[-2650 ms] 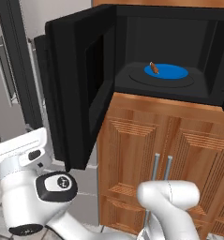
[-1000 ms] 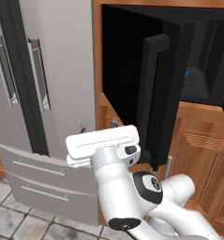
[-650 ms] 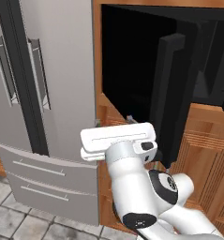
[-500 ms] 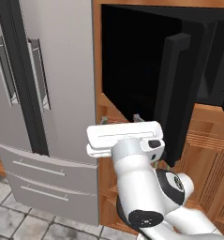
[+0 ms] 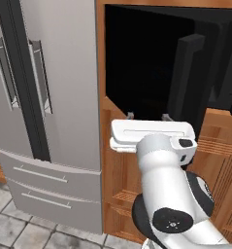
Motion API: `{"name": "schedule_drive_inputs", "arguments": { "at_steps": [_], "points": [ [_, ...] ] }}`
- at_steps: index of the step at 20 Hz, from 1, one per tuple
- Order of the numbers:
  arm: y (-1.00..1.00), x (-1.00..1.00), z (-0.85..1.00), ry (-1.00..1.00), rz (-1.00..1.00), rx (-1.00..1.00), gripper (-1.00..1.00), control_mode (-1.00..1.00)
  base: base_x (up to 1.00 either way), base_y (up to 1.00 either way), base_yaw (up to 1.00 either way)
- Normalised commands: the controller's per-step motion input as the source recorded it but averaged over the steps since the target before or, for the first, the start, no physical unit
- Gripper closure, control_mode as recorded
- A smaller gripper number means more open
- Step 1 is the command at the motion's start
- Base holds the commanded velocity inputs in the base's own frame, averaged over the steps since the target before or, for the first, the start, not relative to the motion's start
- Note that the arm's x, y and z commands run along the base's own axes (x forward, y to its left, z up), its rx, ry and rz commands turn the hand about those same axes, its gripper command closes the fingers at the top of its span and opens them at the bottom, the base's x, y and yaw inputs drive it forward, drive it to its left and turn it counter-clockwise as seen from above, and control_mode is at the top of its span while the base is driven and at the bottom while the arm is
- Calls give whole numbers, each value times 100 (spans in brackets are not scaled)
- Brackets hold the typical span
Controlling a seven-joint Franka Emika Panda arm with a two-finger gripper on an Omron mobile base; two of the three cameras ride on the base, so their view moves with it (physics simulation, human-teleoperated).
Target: Pick the kebab skewer from the counter and place it in the microwave. Then turn on the microwave.
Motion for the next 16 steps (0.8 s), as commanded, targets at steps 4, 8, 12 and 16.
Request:
{"name": "schedule_drive_inputs", "arguments": {
  "at_steps": [4,8,12,16],
  "points": [
    [-69,0,-11,-8,0,1,-100,-100,0,0,0],
    [-63,0,-16,-9,0,0,-100,-100,0,0,0],
    [-61,3,-19,-11,0,0,-100,-100,0,0,0],
    [-51,14,-21,-11,0,0,-100,-100,0,0,0]
  ]
}}
